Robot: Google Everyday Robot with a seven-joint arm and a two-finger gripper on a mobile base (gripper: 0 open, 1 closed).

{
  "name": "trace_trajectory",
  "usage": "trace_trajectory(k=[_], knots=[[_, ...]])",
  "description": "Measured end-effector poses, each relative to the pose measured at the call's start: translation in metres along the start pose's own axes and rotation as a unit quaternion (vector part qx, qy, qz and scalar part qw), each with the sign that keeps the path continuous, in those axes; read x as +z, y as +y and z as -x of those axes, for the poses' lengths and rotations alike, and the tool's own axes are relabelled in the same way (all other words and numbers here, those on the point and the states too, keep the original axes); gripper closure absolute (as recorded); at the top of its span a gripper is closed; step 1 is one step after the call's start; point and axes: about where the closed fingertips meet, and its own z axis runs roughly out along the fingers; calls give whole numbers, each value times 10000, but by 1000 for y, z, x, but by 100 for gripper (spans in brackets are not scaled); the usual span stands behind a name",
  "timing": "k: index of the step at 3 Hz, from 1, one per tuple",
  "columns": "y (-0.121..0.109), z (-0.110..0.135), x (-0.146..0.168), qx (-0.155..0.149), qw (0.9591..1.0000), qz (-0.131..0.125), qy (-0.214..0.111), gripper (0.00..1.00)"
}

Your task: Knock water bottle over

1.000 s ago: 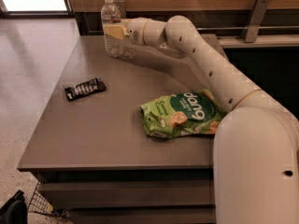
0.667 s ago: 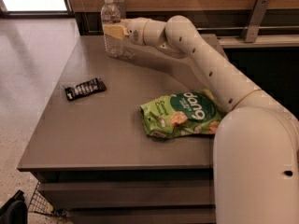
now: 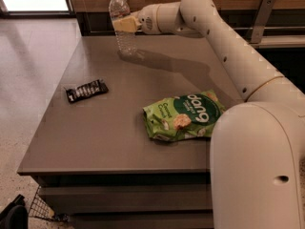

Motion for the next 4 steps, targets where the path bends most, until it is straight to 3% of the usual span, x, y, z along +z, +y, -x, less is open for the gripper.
trace_trajectory(k=[1,2,4], knots=[[3,-1,-14,-64,9990,117,422,100],[12,-2,-16,-234,9947,262,964,100],[29,-13,-20,-642,9728,333,2201,100]])
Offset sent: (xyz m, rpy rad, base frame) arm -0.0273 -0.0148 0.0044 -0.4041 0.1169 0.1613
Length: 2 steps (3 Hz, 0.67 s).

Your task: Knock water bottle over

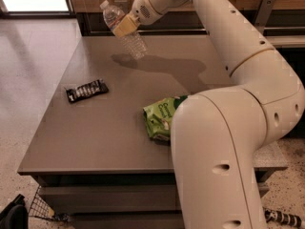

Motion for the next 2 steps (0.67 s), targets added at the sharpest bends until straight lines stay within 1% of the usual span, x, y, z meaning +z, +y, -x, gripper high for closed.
trace_trajectory(k=[1,2], knots=[[2,-8,-9,-68,9973,-279,676,100],[-1,-17,-17,-59,9928,-527,1077,100]])
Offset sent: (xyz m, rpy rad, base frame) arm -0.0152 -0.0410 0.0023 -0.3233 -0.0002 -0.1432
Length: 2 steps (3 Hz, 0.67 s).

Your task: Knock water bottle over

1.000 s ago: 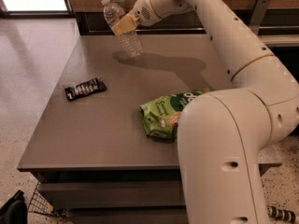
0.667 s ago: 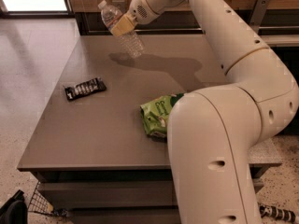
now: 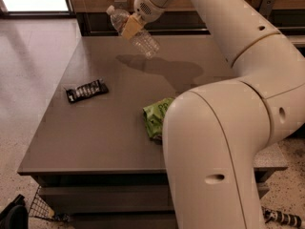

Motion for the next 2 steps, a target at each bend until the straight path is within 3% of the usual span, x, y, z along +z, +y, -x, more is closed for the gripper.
trace_trajectory(k=[1,2], knots=[[0,-12,12,55,9997,-12,223,100],[7,-21,45,66,9992,251,319,100]])
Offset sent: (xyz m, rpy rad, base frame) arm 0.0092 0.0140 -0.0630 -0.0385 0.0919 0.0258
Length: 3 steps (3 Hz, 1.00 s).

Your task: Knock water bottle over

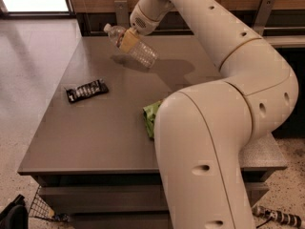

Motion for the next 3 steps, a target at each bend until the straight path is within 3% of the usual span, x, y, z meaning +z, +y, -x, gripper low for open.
trace_trajectory(k=[1,2,3], knots=[[14,-2,49,-47,9988,477,60,100],[18,2,55,-73,9981,605,71,97],[19,2,57,-73,9980,620,79,59]])
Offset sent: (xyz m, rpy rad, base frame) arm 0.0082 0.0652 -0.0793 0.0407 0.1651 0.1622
